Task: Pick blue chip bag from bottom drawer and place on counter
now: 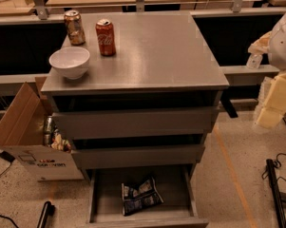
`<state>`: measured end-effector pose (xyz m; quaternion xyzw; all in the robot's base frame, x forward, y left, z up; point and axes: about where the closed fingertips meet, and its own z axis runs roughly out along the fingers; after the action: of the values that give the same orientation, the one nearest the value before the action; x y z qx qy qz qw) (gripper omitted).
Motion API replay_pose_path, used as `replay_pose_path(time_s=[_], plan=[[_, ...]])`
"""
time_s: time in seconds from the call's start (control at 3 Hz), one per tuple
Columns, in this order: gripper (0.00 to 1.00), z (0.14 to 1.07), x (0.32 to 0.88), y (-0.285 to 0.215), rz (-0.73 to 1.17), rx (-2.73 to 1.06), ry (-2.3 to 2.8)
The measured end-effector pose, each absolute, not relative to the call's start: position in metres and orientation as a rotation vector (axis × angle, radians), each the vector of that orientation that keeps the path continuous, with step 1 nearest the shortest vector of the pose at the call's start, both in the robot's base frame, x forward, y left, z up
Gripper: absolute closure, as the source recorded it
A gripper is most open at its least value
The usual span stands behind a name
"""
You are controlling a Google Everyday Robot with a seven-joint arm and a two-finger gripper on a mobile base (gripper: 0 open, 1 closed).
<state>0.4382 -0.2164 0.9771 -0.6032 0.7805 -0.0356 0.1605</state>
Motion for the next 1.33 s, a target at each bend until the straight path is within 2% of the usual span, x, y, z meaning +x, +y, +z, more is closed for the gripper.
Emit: replay_pose_path(time_s=[0.33, 0.67, 1.0, 1.33], plan=[[0.0, 0.977, 0.438, -0.216, -0.102, -1.723, 2.229], [0.0, 0.922, 0.454, -0.223, -0.04, -1.812, 2.259], [0.0, 0.832, 0.455, -0.233, 0.128, -1.881, 2.237], [0.0, 0.775, 0.46, -0.248, 0.199, -1.842, 2.155]])
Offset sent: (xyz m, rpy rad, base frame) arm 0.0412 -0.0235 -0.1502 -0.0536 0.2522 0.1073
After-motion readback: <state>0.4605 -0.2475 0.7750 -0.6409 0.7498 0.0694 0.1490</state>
